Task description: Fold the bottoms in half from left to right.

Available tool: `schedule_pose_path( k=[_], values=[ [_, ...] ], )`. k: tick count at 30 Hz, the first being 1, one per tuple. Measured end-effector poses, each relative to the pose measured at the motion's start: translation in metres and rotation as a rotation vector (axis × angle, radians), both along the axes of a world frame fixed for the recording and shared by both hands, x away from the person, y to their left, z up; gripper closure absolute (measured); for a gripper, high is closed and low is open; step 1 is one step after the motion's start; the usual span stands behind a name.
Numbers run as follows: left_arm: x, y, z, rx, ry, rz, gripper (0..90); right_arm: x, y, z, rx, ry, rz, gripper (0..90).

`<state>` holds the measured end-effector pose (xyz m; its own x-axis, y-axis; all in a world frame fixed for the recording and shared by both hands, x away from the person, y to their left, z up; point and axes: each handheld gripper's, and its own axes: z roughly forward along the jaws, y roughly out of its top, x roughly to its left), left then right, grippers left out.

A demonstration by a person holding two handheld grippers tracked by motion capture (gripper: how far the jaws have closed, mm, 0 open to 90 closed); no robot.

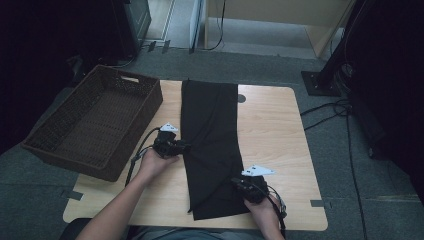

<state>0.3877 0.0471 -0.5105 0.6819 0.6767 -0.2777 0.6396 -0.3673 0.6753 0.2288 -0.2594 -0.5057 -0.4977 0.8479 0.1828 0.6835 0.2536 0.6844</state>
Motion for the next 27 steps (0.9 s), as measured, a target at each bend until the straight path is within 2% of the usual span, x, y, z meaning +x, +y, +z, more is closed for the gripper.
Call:
schedule_pose_path(
  k=[2, 3, 5, 8, 13, 15, 19, 22, 25, 27],
  values=[
    [-0.001, 0.000, 0.000, -0.005, -0.001, 0.004, 61.6, 0.000, -0.005, 0.000, 0.047, -0.033, -0.025, 68.1],
    [-0.001, 0.000, -0.001, -0.010, -0.003, 0.006, 61.4, 0.001, -0.007, -0.001, 0.083, -0.052, -0.028, 67.0],
    [-0.002, 0.001, -0.001, -0.018, 0.004, 0.012, 61.1, 0.006, -0.008, 0.000, 0.121, -0.077, -0.022, 62.4],
    [-0.004, 0.002, -0.002, -0.032, 0.005, 0.014, 60.9, 0.021, -0.008, 0.002, 0.097, -0.109, -0.015, 58.1],
    [-0.007, 0.002, -0.003, -0.037, -0.002, 0.013, 60.7, 0.053, -0.014, 0.007, 0.131, -0.155, -0.039, 50.3],
    [-0.008, 0.002, -0.003, -0.035, -0.011, 0.019, 60.7, 0.069, -0.018, 0.008, 0.123, -0.188, -0.048, 48.3],
    [-0.010, -0.001, -0.003, -0.014, -0.030, 0.017, 60.5, 0.105, -0.019, 0.008, 0.087, -0.183, -0.087, 45.2],
    [-0.011, -0.001, -0.003, -0.011, -0.032, 0.021, 60.5, 0.134, -0.014, 0.004, 0.061, -0.173, -0.088, 44.1],
    [-0.009, -0.001, -0.001, -0.011, -0.004, 0.027, 60.6, 0.159, -0.006, 0.000, 0.036, -0.168, -0.097, 43.6],
    [-0.009, -0.001, -0.001, -0.009, -0.004, 0.025, 60.6, 0.175, 0.000, -0.004, 0.028, -0.153, -0.116, 40.8]
  ],
)
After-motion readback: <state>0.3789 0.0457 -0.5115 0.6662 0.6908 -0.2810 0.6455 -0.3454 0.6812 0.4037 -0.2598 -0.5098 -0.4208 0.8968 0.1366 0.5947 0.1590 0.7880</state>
